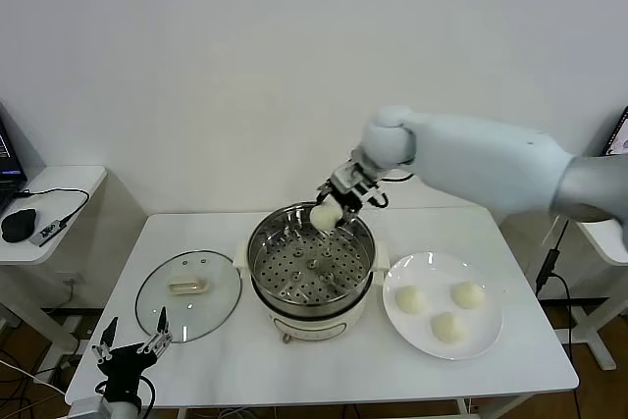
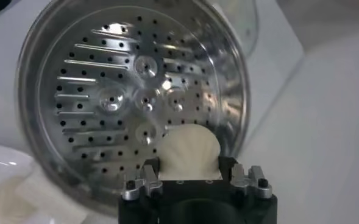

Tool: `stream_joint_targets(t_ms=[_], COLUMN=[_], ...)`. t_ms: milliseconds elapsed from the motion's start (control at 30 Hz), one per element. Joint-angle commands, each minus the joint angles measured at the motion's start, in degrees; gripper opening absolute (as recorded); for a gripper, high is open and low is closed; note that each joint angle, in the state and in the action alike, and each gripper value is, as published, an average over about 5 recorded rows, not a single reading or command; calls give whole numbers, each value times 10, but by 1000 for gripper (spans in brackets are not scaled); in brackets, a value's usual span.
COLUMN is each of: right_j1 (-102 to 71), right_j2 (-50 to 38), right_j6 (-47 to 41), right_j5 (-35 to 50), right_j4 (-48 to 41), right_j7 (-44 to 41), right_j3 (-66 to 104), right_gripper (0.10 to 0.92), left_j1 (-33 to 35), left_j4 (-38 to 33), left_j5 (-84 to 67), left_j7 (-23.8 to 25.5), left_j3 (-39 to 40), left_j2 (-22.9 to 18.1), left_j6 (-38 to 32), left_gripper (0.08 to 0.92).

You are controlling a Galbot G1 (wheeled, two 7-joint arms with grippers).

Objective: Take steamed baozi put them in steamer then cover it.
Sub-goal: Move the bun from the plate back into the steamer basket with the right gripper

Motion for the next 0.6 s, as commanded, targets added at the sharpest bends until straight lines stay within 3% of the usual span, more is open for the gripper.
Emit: stream_joint_targets(t_ms=[33, 600], right_j1=[-18, -80], right_j2=[52, 67], right_j6=[85, 173], right_j5=[-84, -202], right_j4=[-35, -122], right_j7=[11, 62], right_j3=[-16, 4], right_gripper=[602, 623], left_j1=[1, 0], left_j4=[-1, -5], left_j5=[0, 15], left_j7=[3, 4], left_j3=[0, 2], left_j2=[-2, -6], left_j6=[2, 3], left_gripper=[823, 823])
